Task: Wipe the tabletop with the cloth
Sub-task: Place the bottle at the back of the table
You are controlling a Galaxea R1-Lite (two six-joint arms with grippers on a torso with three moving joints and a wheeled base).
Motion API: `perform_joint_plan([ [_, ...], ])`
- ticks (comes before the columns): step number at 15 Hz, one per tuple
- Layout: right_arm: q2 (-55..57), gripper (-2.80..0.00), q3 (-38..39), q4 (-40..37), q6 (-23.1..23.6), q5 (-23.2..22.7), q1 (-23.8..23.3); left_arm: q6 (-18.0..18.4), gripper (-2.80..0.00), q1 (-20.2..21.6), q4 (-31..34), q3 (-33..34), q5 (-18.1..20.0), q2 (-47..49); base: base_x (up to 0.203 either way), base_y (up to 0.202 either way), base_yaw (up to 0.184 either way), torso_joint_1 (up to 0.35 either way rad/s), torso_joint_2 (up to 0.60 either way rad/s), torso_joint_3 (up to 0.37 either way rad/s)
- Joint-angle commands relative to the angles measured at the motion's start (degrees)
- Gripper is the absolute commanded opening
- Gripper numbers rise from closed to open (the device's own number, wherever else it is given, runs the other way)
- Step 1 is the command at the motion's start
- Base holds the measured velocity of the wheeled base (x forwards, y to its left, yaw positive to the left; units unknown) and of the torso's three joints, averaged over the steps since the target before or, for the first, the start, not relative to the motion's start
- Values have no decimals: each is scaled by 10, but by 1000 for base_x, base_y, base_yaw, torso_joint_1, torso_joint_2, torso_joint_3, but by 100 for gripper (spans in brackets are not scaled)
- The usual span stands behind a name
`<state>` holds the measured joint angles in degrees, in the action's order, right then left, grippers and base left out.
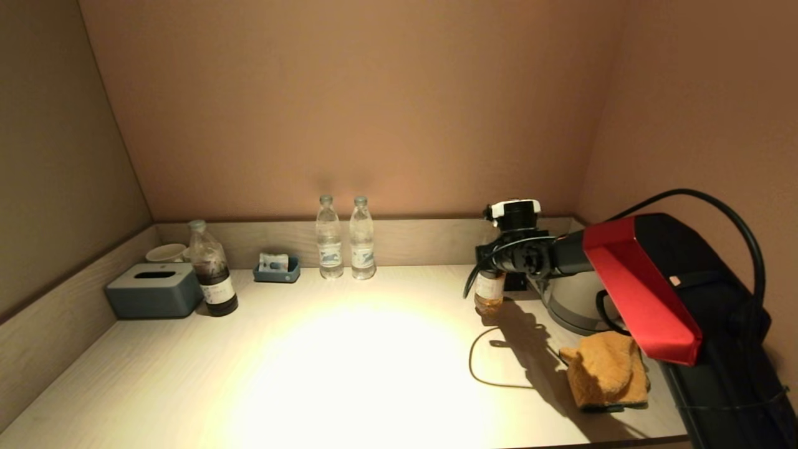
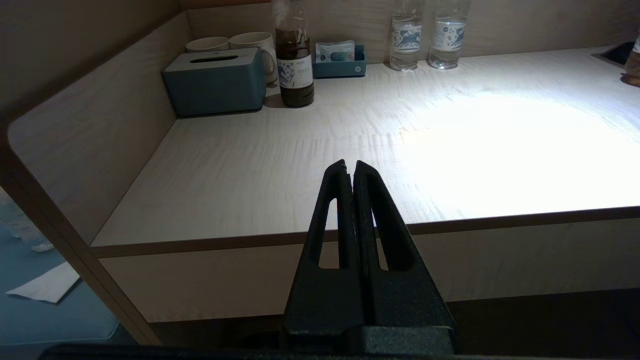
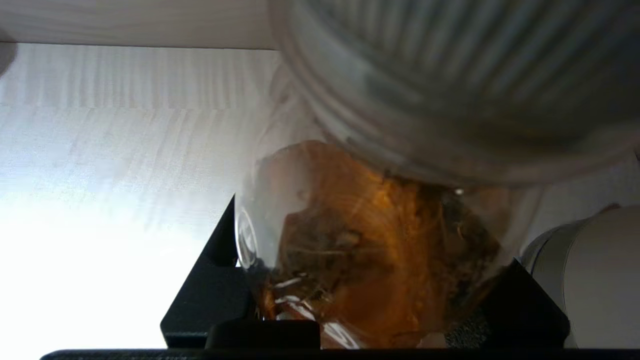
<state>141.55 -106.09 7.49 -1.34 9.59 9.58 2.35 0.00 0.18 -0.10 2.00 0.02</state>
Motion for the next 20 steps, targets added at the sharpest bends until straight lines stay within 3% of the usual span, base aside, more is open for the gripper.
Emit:
perform_joint_plan([
  [1,7,-280,0,1,-1,1,1,0,-280,0,0,0,0,0,0,0,0,0,0,0],
  [10,17,-280,-2,6,-1,0,2,0,-280,0,0,0,0,0,0,0,0,0,0,0],
  [11,17,-167,-2,7,-1,0,2,0,-280,0,0,0,0,0,0,0,0,0,0,0],
  [12,17,0,-2,6,-1,0,2,0,-280,0,0,0,0,1,0,0,0,0,0,0],
  [20,-6,0,11,5,-4,1,4,0,-280,0,0,0,0,1,0,0,0,0,0,0],
])
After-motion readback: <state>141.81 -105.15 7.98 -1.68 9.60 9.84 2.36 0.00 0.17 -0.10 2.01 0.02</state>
